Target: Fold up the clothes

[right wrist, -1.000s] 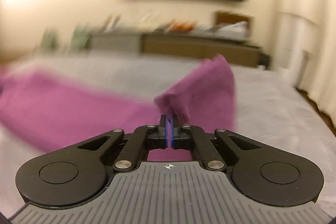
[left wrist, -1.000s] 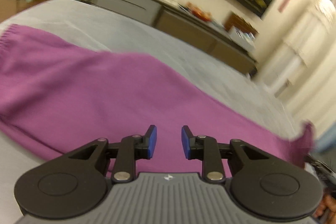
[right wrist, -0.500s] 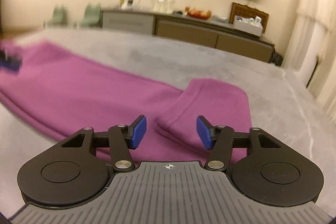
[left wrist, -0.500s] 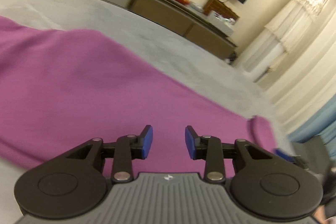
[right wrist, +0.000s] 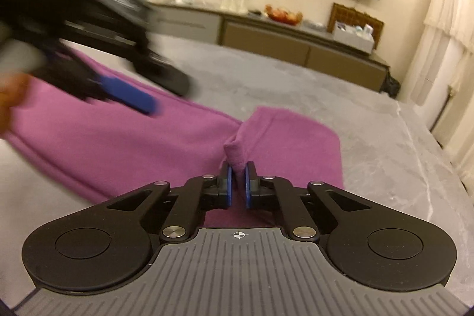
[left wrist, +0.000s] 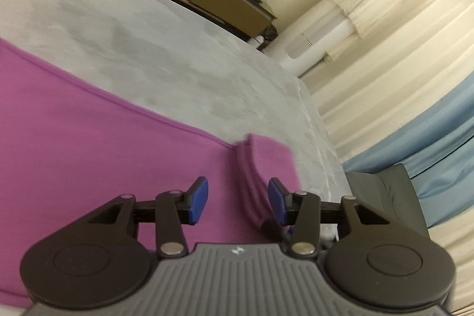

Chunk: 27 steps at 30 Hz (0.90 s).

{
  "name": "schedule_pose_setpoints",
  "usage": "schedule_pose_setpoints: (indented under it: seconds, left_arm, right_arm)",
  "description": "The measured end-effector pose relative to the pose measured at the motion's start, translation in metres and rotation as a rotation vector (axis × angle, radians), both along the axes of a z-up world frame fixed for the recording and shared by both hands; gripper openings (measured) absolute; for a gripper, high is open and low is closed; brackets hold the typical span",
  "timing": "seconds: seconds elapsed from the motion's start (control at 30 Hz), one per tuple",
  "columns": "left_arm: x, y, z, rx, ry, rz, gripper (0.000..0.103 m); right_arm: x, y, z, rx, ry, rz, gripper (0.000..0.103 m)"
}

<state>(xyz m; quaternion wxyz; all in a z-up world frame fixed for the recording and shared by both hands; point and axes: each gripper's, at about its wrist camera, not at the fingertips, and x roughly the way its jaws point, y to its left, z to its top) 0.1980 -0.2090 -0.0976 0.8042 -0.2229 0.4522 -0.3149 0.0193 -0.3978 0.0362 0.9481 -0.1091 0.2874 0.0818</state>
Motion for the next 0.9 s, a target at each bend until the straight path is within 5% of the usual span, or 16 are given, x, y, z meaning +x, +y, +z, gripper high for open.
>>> schedule_pose_setpoints:
  seconds: [0.2,0.33,0.43,0.5,0.57,0.6,0.63,0.83,0.87,0.9]
  left_arm:
    - [-0.006,-0.041,-0.020,0.051,-0.001,-0.032,0.044]
    - [-0.005,-0.051,-0.024,0.125,-0.026,-0.011,0.042]
    - [-0.006,-0.047,-0.009,0.128,-0.071,0.015,0.043]
    - [-0.009,-0.053,0.005,0.149,-0.119,0.001,0.047]
    - [-0.011,-0.066,0.015,0.164,-0.139,-0.031,0.051]
    - [-0.012,-0.073,0.019,0.170,-0.143,-0.053,0.055]
    - [-0.014,-0.080,0.021,0.177,-0.147,-0.074,0.056]
    - [-0.019,-0.108,0.029,0.242,-0.168,-0.190,0.079]
    - [-0.019,-0.106,0.027,0.250,-0.167,-0.199,0.077]
    - [-0.018,-0.102,0.024,0.263,-0.169,-0.198,0.055]
  right_arm:
    - [-0.015,0.001,-0.021,-0.059,0.038,0.103,0.008]
    - [-0.033,-0.016,-0.011,0.008,-0.010,0.099,0.063]
    - [-0.038,-0.056,0.006,0.192,-0.054,-0.077,0.075]
    - [-0.025,-0.074,0.002,0.249,-0.003,-0.208,0.073]
    - [-0.007,-0.084,-0.008,0.269,0.094,-0.303,0.058]
    - [-0.003,-0.081,-0.010,0.278,0.115,-0.285,0.029]
    - [0.001,-0.077,-0.011,0.283,0.131,-0.267,0.015]
    - [-0.042,-0.007,0.017,0.070,-0.177,-0.019,0.010]
    - [-0.044,0.002,0.017,0.062,-0.188,0.015,0.010]
    - [-0.045,0.010,0.017,0.054,-0.198,0.048,0.010]
